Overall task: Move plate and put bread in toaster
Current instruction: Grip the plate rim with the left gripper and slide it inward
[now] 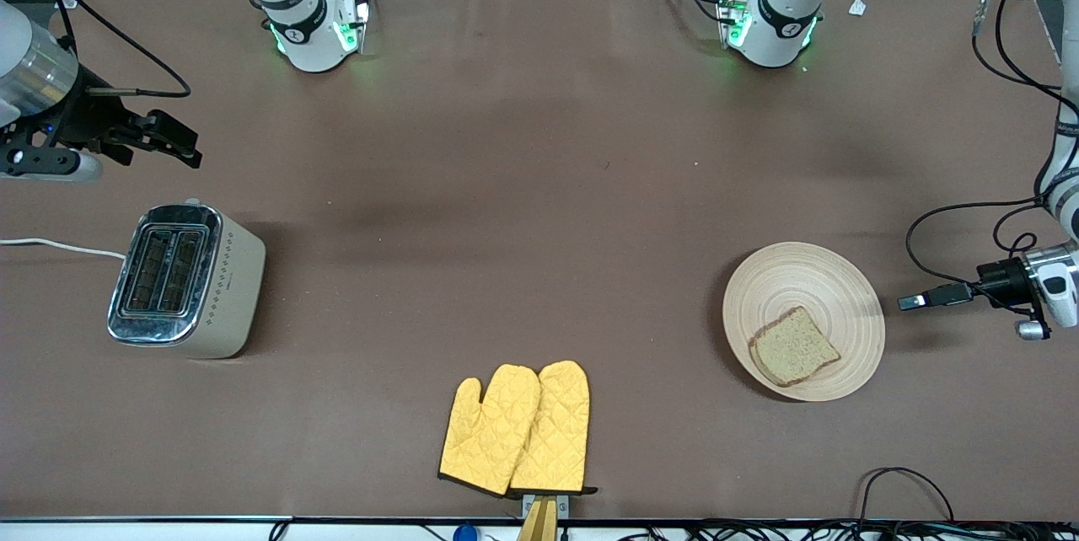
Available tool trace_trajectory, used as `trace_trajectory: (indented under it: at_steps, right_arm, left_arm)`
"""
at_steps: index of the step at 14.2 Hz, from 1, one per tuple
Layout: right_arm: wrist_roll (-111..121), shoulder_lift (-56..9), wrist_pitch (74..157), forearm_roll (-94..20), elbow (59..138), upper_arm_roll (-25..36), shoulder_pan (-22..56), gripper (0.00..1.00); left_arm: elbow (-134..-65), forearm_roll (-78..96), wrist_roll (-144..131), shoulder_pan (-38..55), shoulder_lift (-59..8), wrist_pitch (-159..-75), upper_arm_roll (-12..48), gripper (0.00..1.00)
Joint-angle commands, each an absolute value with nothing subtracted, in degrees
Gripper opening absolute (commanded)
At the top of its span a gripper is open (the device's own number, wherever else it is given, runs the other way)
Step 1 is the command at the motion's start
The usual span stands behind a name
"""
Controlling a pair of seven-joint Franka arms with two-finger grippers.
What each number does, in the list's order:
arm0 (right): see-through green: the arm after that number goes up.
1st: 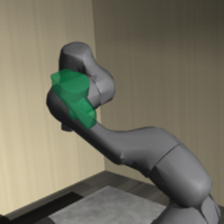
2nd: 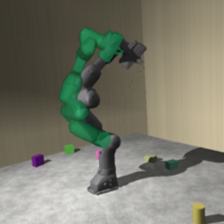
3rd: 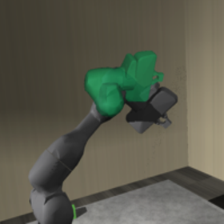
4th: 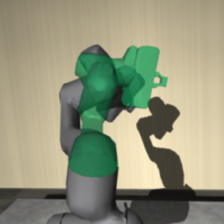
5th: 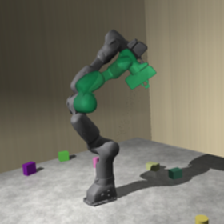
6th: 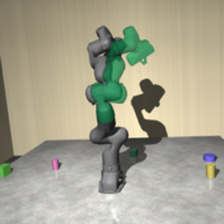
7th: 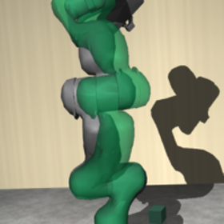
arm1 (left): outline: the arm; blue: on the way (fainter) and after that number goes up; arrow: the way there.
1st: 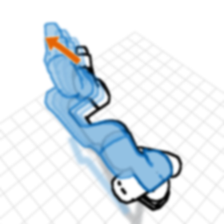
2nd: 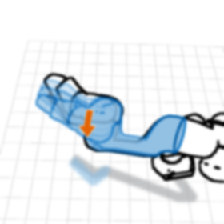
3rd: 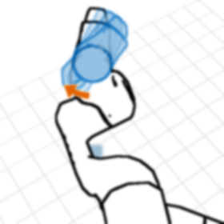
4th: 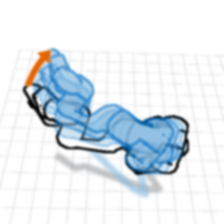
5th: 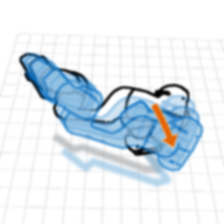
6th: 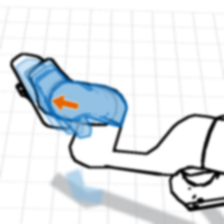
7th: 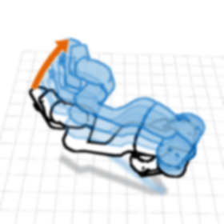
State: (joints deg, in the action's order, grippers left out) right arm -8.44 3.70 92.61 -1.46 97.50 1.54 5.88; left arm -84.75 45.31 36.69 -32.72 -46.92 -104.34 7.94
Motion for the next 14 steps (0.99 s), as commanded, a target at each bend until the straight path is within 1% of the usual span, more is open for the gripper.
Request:
trace_trajectory:
  at_steps: [1,5,6,8,10,14]
  right_arm:
    - [-8.8,4.1,93.5,-1.4,98.5,1.3,5.7,1.0]
    - [-8.8,4.1,93.5,-1.4,98.5,1.3,5.7,1.0]
    - [-8.8,4.1,93.5,-1.4,98.5,1.3,5.7,1.0]
    - [-8.8,4.1,93.5,-1.4,98.5,1.3,5.7,1.0]
    - [-8.8,4.0,93.5,-1.4,98.5,1.3,5.7,1.0]
    - [-8.8,4.0,93.5,-1.4,98.5,1.2,5.7,1.0]
  left_arm:
    - [-83.2,48.9,39.6,-32.5,-49.7,-105.4,8.3,0.67]
    - [-83.1,55.4,42.6,-32.1,-54.0,-106.3,8.4,0.64]
    - [-82.9,56.0,43.1,-32.0,-54.1,-106.3,8.4,0.61]
    - [-82.6,56.1,42.9,-31.9,-54.6,-106.3,8.4,0.46]
    - [-81.7,56.1,43.1,-32.0,-55.7,-106.3,8.6,0.37]
    - [-81.6,56.1,43.2,-31.9,-56.2,-106.3,8.7,0.26]
